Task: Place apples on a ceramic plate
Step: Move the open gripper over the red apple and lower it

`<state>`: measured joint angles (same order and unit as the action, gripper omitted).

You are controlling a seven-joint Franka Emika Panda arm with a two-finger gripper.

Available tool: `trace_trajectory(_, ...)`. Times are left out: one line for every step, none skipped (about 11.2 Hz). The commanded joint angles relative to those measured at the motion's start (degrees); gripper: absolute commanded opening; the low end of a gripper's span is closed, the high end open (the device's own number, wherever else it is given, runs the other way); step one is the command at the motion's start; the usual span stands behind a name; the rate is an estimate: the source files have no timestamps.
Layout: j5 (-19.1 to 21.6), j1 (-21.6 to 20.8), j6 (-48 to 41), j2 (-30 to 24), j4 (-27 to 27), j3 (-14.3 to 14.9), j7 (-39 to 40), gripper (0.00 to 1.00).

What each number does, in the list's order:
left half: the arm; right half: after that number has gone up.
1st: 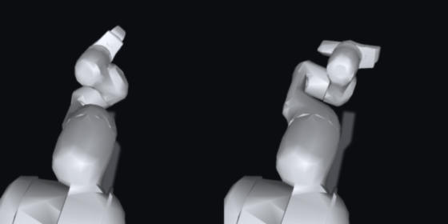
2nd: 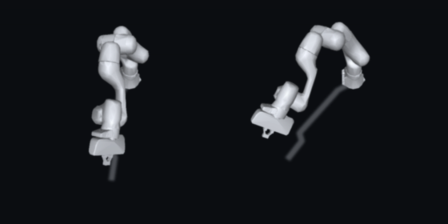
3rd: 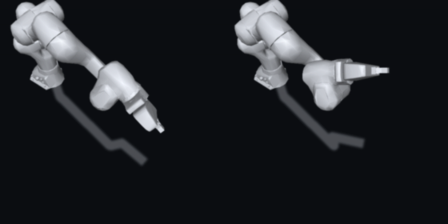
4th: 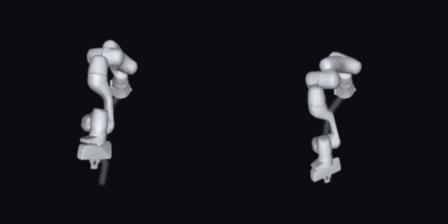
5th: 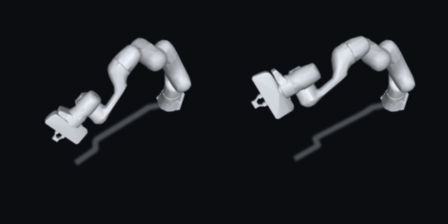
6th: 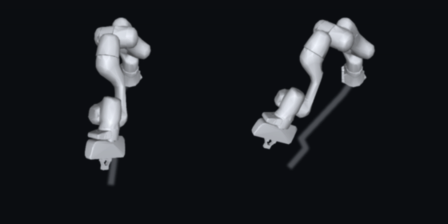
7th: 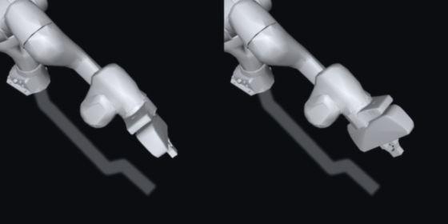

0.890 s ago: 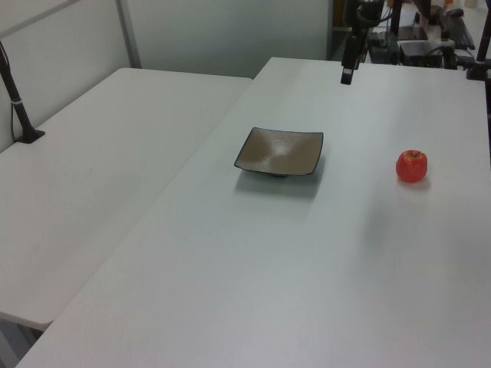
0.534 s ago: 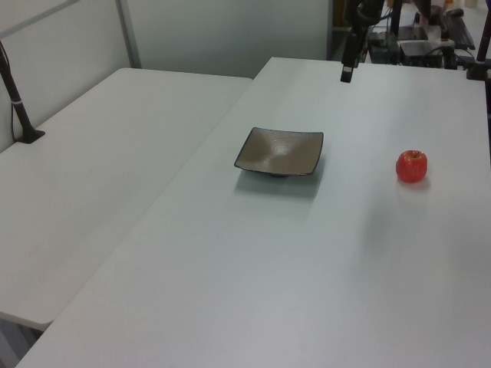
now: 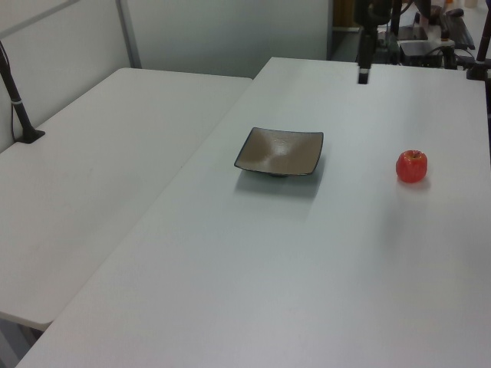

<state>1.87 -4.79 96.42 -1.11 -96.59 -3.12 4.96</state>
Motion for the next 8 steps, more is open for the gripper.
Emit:
trace_trajectory(-0.6,-0.1,-10.4,-3.9,-0.1,1.1,10.7,1.0)
trace_trajectory(-0.6,0.9,-11.8,-3.9,-0.4,1.1,14.8,1.0)
trace_trajectory(-0.6,1.8,-12.7,-3.9,-1.1,1.0,20.0,1.0)
trace_trajectory(-0.6,2.9,-13.1,-4.0,-2.1,1.0,23.9,1.0)
trace_trajectory(-1.5,4.4,-13.0,-4.3,-3.6,1.0,28.3,1.0)
trace_trajectory(-2.5,6.0,-13.1,-4.4,-5.4,1.0,34.3,1.0)
trace_trajectory(-2.5,7.8,-12.4,-5.0,-7.9,1.0,37.3,1.0)
trace_trajectory(-2.7,8.6,-10.8,-5.8,-11.0,1.0,37.8,1.0)
